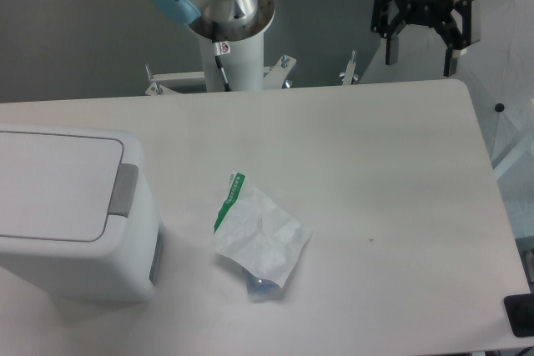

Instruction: Open the trash can

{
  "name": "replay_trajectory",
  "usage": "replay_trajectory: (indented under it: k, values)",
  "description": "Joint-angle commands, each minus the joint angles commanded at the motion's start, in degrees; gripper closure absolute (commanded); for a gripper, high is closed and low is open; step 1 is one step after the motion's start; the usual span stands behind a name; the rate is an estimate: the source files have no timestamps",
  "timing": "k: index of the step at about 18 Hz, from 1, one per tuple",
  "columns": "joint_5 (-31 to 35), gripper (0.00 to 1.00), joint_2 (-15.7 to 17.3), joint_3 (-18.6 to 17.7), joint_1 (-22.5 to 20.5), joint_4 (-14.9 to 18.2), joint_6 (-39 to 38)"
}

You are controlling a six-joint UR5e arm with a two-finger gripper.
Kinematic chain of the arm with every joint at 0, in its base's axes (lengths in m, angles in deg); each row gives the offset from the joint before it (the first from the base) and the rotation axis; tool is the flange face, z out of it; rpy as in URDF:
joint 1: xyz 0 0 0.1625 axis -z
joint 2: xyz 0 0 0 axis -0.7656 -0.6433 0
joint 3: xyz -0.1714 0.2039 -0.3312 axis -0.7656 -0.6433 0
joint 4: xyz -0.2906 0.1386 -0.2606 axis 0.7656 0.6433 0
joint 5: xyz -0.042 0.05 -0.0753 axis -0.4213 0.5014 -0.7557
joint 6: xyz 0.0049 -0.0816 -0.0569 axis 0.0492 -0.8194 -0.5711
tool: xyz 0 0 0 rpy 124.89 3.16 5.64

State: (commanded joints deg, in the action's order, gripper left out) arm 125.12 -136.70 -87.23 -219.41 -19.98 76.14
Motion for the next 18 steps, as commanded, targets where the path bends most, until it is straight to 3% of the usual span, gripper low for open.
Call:
replay_trajectory:
  k: [7,9,13,18]
  values:
    - [0.61,0.00,0.18,0.79,0.17,0.53,-1.39]
    - [0.09,0.00,0.18,0.88,0.96,0.44,-7.78]
    - [-0.26,0.00,-0.09,1.49,6.49,0.26,-24.40]
    - [-0.35,0.00,-0.09,1.49,11.67,-2.54,-39.87]
